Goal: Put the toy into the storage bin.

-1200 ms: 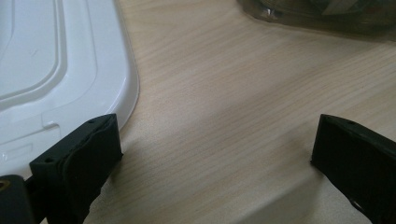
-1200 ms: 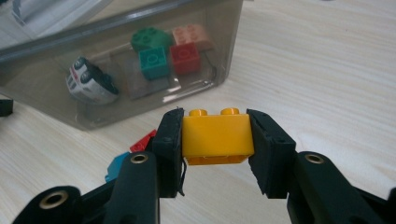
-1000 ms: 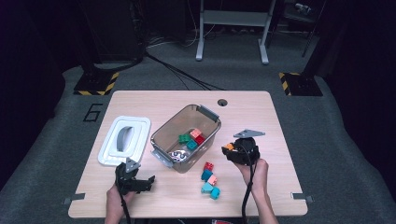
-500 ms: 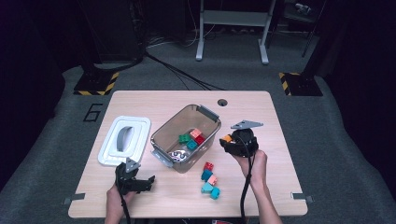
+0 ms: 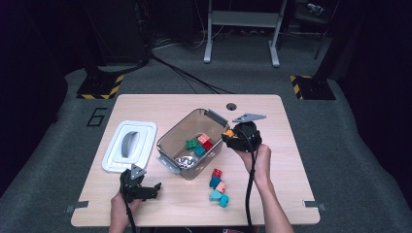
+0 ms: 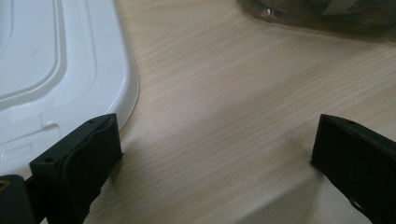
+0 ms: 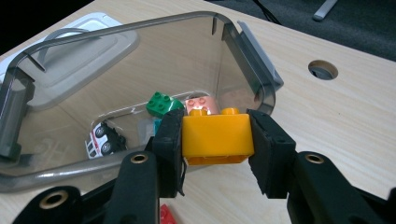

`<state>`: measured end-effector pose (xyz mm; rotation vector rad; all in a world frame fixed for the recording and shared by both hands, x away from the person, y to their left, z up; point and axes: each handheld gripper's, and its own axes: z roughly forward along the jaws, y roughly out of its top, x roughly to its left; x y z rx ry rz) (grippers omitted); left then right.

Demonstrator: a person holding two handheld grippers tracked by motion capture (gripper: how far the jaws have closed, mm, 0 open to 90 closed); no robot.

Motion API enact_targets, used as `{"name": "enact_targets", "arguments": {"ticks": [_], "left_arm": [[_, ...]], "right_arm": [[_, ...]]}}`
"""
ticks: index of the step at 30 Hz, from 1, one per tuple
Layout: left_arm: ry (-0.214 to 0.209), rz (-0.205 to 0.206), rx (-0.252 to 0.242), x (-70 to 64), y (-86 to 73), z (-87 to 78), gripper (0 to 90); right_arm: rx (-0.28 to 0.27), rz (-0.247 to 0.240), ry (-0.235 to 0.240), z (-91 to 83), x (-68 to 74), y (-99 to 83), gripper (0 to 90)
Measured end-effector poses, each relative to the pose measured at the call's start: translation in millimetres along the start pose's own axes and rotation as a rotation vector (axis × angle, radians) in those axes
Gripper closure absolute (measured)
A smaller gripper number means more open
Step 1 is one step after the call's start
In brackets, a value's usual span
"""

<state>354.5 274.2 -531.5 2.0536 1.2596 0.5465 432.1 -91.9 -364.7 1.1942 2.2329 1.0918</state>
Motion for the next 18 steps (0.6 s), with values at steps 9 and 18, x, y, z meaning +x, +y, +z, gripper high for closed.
{"name": "enact_targets", "arguments": {"ticks": [9, 18], "left_arm": [[0.0, 0.0, 0.0, 0.0, 0.0, 0.0, 1.4], [0.0, 0.0, 0.0, 0.0, 0.0, 0.0, 1.4]], "right_arm": [[0.018, -0.014, 0.015, 17.5, 7.1, 17.4, 58.6], [0.073, -0.018, 0.036, 41.3, 10.9, 22.2, 58.5]]}}
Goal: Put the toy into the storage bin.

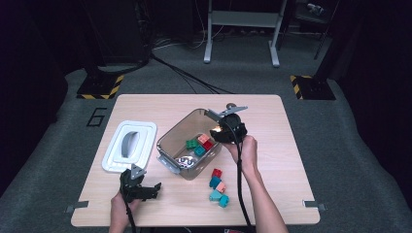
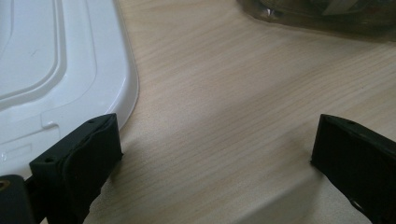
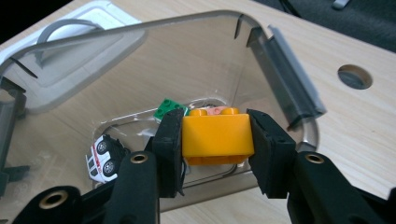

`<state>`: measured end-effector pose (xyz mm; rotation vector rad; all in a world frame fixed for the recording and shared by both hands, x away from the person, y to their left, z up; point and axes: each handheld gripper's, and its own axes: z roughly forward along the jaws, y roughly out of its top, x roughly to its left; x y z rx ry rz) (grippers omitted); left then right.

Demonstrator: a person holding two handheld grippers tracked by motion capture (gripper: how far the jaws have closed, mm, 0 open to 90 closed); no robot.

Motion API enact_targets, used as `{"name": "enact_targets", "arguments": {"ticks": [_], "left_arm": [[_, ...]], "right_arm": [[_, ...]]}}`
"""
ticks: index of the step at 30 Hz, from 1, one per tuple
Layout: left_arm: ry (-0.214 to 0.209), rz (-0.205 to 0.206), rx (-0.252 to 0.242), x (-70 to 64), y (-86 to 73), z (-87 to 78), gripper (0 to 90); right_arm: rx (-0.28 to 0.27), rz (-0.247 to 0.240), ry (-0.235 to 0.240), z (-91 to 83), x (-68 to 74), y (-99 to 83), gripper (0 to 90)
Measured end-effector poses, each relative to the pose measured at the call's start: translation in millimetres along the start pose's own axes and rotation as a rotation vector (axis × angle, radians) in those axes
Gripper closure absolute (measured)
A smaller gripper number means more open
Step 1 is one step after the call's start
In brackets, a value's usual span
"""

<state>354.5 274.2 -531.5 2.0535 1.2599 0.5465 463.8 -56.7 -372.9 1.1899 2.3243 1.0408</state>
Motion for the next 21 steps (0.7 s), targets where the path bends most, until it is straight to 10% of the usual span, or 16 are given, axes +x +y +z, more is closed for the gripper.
{"name": "enact_targets", "arguments": {"ticks": [21], "left_arm": [[0.003, 0.002, -0.001, -0.1, 0.0, -0.1, 1.4]], "right_arm": [[0.07, -0.006, 0.002, 9.8, 4.6, -8.6, 55.6]]}}
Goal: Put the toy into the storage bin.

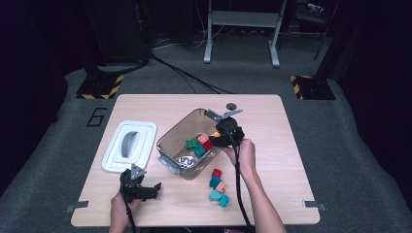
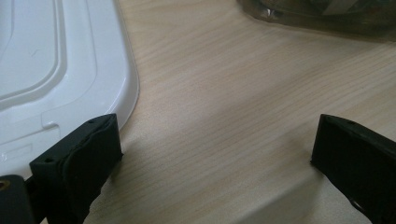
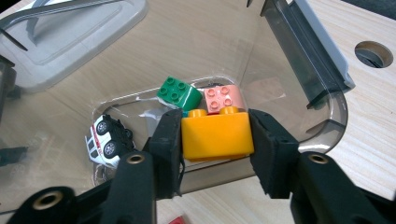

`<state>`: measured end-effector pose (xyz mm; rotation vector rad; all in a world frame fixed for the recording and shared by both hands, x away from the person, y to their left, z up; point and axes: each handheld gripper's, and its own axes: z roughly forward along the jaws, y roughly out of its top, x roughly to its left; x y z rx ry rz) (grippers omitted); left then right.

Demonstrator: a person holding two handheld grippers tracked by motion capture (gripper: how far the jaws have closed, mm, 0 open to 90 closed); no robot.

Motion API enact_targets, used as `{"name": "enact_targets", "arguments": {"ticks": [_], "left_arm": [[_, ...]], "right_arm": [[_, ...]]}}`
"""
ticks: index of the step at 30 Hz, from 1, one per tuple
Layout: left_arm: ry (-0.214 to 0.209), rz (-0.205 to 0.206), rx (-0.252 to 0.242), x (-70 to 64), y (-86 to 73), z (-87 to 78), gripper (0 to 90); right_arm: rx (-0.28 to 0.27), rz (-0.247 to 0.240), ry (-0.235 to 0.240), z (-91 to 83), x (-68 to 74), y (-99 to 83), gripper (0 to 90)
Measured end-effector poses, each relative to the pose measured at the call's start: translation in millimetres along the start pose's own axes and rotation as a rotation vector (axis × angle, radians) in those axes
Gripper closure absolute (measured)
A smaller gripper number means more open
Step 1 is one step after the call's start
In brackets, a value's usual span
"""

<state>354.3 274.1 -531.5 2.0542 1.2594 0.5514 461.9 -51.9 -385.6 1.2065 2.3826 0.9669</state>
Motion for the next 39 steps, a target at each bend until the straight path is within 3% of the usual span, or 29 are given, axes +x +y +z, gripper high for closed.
{"name": "enact_targets", "arguments": {"ticks": [6, 9, 15, 18, 19, 31, 39], "left_arm": [[0.0, -0.001, 0.0, 0.0, 0.0, 0.0, 1.4], [0.0, -0.001, 0.0, 0.0, 0.0, 0.0, 1.4], [0.0, 0.0, 0.0, 0.0, 0.0, 0.0, 1.4], [0.001, 0.001, 0.0, 0.0, 0.0, 0.0, 1.4], [0.002, 0.001, -0.001, -0.1, 0.0, 0.0, 1.4], [0.001, 0.002, -0.002, 0.1, 0.1, 0.2, 1.4], [0.001, 0.0, -0.003, 0.1, 0.1, 0.2, 1.4]], "right_arm": [[-0.021, -0.01, 0.002, -9.1, 3.7, -4.2, 43.2], [-0.035, -0.011, -0.005, -17.7, 7.2, -13.5, 29.6], [-0.055, 0.004, 0.004, -29.0, 8.8, -36.3, 16.7], [-0.054, 0.014, 0.011, -30.7, 8.8, -44.3, 15.3], [-0.056, 0.021, 0.016, -31.8, 8.3, -55.1, 14.7], [-0.012, 0.044, 0.059, -23.5, 12.9, -112.7, 6.8], [0.013, 0.054, 0.081, -18.3, 21.2, -137.9, 2.4]]}}
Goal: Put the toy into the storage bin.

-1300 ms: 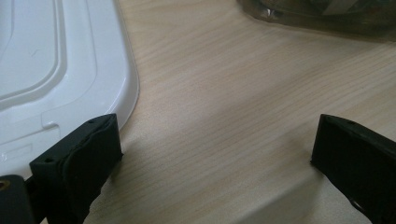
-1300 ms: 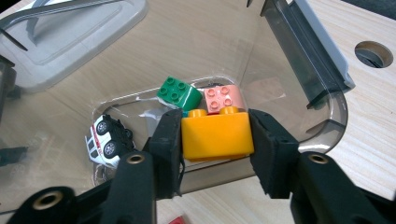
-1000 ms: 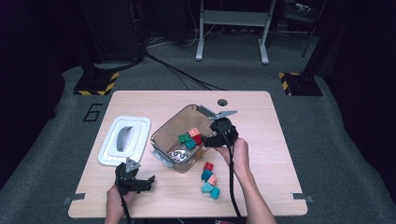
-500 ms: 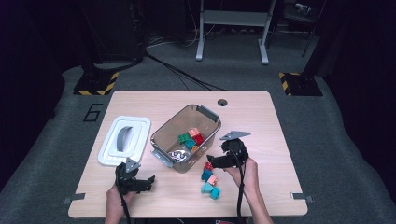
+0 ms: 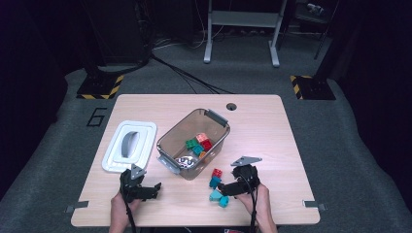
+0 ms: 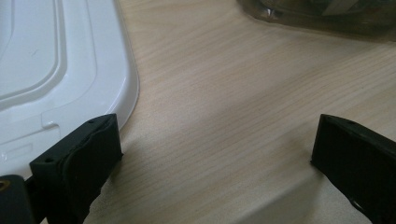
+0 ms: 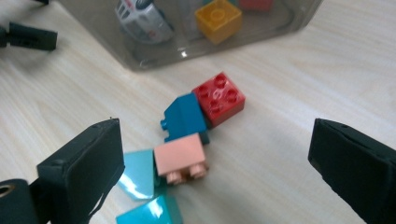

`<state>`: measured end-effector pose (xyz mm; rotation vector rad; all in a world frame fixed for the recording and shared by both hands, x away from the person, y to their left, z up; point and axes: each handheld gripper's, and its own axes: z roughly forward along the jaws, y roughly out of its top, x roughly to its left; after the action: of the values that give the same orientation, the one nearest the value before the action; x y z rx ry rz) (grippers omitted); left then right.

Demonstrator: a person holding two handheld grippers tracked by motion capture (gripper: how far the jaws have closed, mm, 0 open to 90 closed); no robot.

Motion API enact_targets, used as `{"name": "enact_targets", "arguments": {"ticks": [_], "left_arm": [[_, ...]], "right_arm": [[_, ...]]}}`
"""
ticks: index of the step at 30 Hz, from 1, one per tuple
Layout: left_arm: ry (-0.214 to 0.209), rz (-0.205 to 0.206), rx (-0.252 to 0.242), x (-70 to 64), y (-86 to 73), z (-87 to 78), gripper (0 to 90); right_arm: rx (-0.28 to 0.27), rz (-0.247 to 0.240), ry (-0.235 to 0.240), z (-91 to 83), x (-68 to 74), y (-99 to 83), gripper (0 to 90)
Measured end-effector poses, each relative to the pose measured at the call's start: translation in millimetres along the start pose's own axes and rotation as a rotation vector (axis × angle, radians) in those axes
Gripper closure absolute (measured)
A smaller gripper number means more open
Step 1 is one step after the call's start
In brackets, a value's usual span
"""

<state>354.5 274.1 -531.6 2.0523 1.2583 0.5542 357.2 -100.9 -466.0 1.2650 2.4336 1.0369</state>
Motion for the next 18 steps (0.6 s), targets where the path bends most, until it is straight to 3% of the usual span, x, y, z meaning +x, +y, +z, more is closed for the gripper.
{"name": "enact_targets", "arguments": {"ticks": [8, 12, 18], "left_arm": [[0.0, 0.0, 0.0, 0.1, 0.0, 0.0, 1.4], [0.0, -0.001, 0.0, 0.0, 0.0, 0.0, 1.4], [0.0, -0.001, 0.0, 0.0, 0.0, 0.0, 1.4]], "right_arm": [[0.049, 0.007, 0.01, 9.2, 7.1, -27.9, 0.2], [0.064, -0.017, 0.01, 11.7, 10.1, -34.1, 1.3], [0.088, -0.005, -0.021, 11.8, 9.3, -41.7, 7.8]]}}
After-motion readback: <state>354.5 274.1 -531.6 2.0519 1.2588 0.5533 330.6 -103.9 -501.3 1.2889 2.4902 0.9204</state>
